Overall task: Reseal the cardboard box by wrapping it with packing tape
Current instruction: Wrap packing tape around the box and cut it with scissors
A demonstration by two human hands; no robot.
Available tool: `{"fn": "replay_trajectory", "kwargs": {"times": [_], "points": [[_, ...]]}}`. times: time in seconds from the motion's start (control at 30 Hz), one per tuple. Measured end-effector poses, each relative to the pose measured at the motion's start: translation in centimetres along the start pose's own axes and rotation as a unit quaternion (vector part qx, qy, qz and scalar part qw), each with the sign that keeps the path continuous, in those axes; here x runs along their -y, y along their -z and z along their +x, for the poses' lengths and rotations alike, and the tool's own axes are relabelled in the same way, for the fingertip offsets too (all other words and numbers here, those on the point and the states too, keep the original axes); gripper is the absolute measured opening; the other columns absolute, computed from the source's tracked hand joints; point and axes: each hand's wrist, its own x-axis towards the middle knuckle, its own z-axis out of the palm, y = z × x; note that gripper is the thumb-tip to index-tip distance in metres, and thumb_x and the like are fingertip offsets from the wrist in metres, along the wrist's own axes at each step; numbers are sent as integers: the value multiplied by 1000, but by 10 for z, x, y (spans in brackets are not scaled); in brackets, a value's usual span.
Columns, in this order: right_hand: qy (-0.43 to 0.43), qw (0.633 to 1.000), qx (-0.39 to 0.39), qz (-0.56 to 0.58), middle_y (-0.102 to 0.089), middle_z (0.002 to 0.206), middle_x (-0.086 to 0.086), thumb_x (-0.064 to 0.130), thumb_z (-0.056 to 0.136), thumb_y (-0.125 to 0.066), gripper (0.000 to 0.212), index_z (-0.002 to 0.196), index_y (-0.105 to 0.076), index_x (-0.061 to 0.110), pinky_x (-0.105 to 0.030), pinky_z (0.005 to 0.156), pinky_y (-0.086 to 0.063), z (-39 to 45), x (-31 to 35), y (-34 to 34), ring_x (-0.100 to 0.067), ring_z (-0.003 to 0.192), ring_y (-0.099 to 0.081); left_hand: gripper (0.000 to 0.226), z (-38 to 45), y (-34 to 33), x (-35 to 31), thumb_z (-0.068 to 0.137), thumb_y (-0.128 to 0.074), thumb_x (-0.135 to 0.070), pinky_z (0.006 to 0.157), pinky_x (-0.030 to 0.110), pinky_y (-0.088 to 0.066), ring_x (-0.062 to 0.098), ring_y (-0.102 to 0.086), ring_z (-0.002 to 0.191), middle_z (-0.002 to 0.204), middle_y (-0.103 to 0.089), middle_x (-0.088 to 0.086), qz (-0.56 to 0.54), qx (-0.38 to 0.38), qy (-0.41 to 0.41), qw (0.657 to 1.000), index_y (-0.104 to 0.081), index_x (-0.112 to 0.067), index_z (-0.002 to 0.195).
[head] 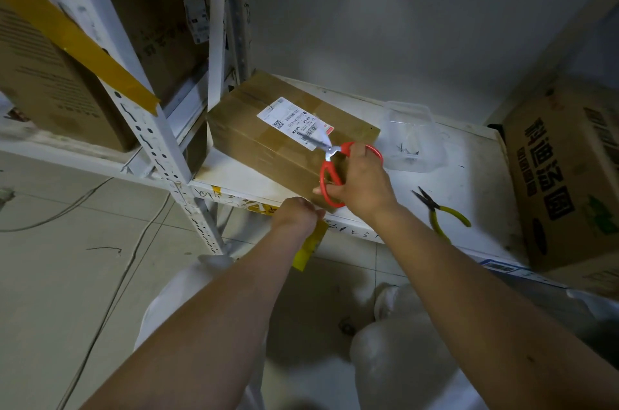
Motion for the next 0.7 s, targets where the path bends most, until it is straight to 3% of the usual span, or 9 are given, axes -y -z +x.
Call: {"fn": "replay_trajectory", "kwargs": {"times": [0.1,0.23,0.37,0.57,0.63,0.7], "points": [[63,991,-70,-94,-62,115,-9,55,73,-75,68,119,-51,12,-44,94,-45,-3,-5,-7,-28,111,-56,33,4,-2,1,86,-65,-35,96,39,-50,30,-62,107,111,-68,12,3,5,-2,1000,-67,-12,108],[115,977,-131,-124,-68,97,-11,43,77,-75,47,104,-57,9,-41,82,-50,-3,-11,-17,-30,92,-65,28,9,-2,2,84,-67,-33,95,39,-51,30,-64,103,106,-70,10,-10,10,0,1000,-68,-14,105],[131,976,-118,-127,-67,103,-13,28,76,-78,45,110,-56,8,-41,87,-48,-9,-12,-23,-31,98,-63,27,13,-3,2,86,-66,-32,91,35,-52,29,-63,103,106,-70,10,8,7,-2,1000,-71,-14,105],[135,981,-73,-119,-58,122,-10,22,79,-76,52,122,-48,10,-36,94,-46,-15,-18,-22,-28,114,-55,20,15,-5,-3,87,-62,-21,90,37,-50,32,-62,106,109,-69,14,17,8,0,1000,-70,-10,100],[134,986,-60,-81,-57,121,-7,24,80,-75,49,120,-50,12,-37,93,-48,-14,-21,-18,-25,115,-51,23,16,-6,-2,85,-66,-24,90,37,-50,32,-62,106,108,-69,14,3,14,4,1000,-71,-9,101],[107,992,-53,29,-59,113,-2,31,80,-75,42,113,-54,16,-35,90,-50,-15,-25,-11,-20,108,-53,29,18,-6,-1,83,-69,-28,91,37,-51,31,-63,104,108,-70,15,-11,14,3,1000,-70,-7,104]]}}
